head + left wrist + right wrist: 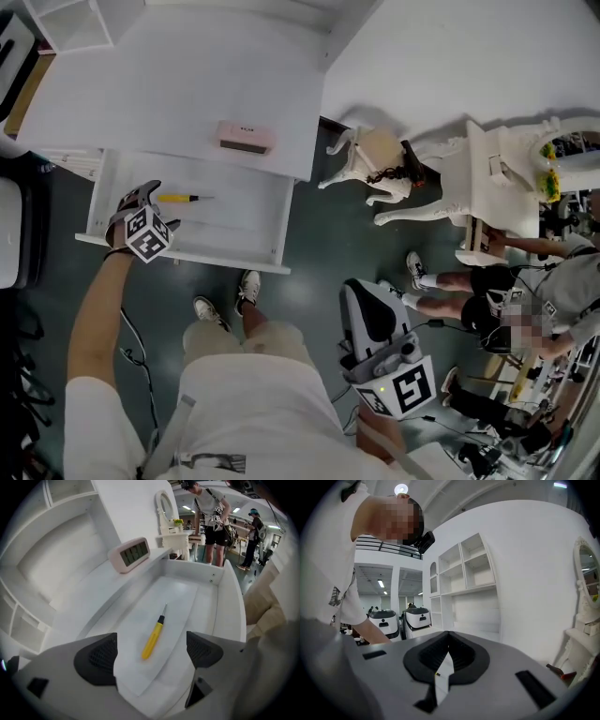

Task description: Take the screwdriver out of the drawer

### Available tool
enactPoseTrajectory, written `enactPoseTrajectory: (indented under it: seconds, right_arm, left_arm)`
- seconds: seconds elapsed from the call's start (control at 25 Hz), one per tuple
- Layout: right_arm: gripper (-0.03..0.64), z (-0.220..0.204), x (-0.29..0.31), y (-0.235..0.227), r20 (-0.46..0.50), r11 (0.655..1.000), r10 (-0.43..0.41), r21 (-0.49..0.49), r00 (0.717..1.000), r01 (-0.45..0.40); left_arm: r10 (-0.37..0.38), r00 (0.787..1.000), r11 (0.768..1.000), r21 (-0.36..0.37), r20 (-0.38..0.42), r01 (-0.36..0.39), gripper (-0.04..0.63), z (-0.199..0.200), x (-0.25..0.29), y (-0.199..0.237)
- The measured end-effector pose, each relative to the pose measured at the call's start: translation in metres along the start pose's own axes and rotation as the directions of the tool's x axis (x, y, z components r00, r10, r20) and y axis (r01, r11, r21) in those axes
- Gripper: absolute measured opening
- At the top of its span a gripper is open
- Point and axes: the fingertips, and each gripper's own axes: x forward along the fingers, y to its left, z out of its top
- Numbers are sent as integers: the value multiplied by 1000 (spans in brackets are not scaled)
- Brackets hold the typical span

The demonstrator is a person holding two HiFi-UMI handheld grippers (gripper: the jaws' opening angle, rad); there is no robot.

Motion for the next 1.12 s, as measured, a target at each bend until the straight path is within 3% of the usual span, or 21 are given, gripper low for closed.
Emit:
enactPoseTrajectory:
  seconds: [0.44,0.76,1.12]
  right_arm:
    - [9,-26,-10,-3,-76,998,-54,15,996,55]
    - [9,-32,-28,-15,-93,992,-118,25,989,121]
    - [9,-36,-32,-22,-98,987,-151,46,984,156]
  left_arm:
    - [-95,991,990,98,-92,104,435,-7,56,-2]
    - [-188,972,979,57,-141,198,384,-8,73,-6]
    - [-248,961,969,-49,-119,244,321,-5,81,-9]
